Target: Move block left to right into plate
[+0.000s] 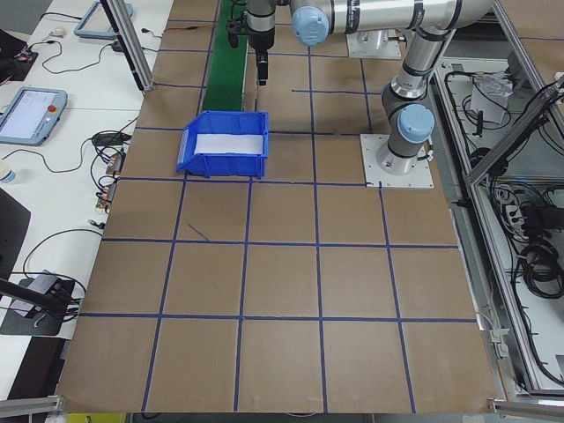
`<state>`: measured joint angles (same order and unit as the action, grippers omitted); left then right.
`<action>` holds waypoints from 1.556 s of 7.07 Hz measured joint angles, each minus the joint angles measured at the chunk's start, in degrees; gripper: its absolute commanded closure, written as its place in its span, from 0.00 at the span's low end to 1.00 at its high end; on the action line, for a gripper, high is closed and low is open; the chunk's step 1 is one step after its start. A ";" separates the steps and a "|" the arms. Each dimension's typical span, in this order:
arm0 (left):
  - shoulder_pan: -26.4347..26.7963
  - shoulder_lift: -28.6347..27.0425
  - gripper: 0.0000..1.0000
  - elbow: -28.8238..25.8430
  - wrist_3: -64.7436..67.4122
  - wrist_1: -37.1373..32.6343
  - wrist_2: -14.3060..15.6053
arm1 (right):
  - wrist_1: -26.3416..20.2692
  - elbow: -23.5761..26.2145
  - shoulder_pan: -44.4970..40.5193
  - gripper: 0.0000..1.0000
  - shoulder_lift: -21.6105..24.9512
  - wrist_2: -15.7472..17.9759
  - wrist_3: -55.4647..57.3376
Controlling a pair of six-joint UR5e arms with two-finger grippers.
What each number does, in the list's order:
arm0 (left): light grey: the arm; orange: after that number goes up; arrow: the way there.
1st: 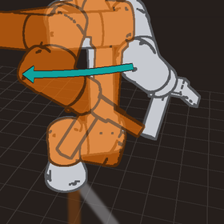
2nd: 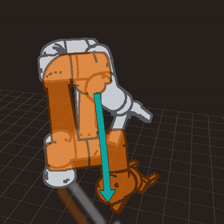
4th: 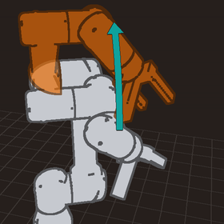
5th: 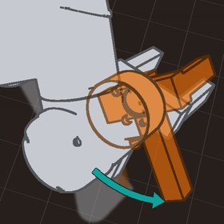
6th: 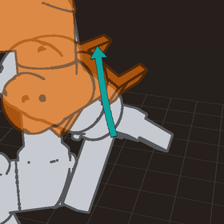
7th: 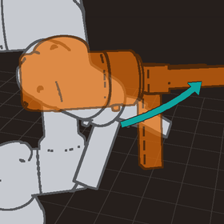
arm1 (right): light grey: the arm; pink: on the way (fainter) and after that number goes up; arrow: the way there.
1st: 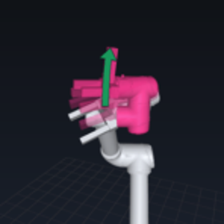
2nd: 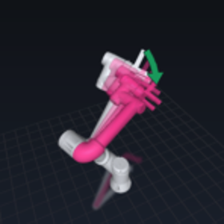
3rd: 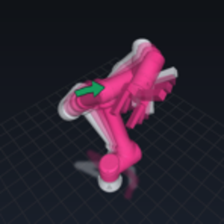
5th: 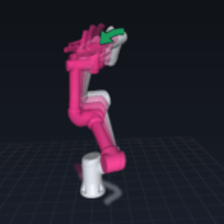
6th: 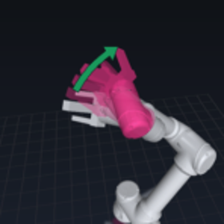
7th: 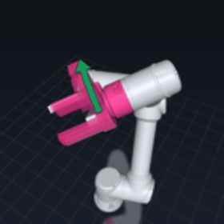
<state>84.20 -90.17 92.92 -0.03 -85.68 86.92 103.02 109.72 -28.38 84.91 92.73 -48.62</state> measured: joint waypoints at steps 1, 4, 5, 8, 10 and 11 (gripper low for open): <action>0.00 0.00 0.00 0.02 0.02 -0.01 0.00 | -3.38 -2.72 -7.37 0.00 1.85 0.02 6.06; 0.01 0.03 0.00 0.06 0.02 -0.01 0.00 | -19.86 -15.11 -29.79 0.00 4.46 -1.24 29.68; 0.03 0.05 0.00 0.07 -0.02 -0.01 -0.01 | -22.42 -19.59 -36.79 0.00 4.43 -2.31 36.98; 0.00 0.09 0.00 0.07 -0.06 -0.02 0.07 | -21.71 -25.22 -54.19 0.00 4.17 -4.67 48.60; -0.07 0.09 0.00 0.06 -0.02 0.01 0.16 | -18.18 -24.60 -61.88 0.00 3.86 -3.78 52.71; -0.08 0.09 0.00 -0.01 0.08 0.04 0.26 | -17.34 -24.00 -62.92 0.00 3.82 -4.76 54.00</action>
<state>84.12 -90.09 92.91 0.05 -85.64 87.18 85.68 85.71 -91.29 88.73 87.97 5.38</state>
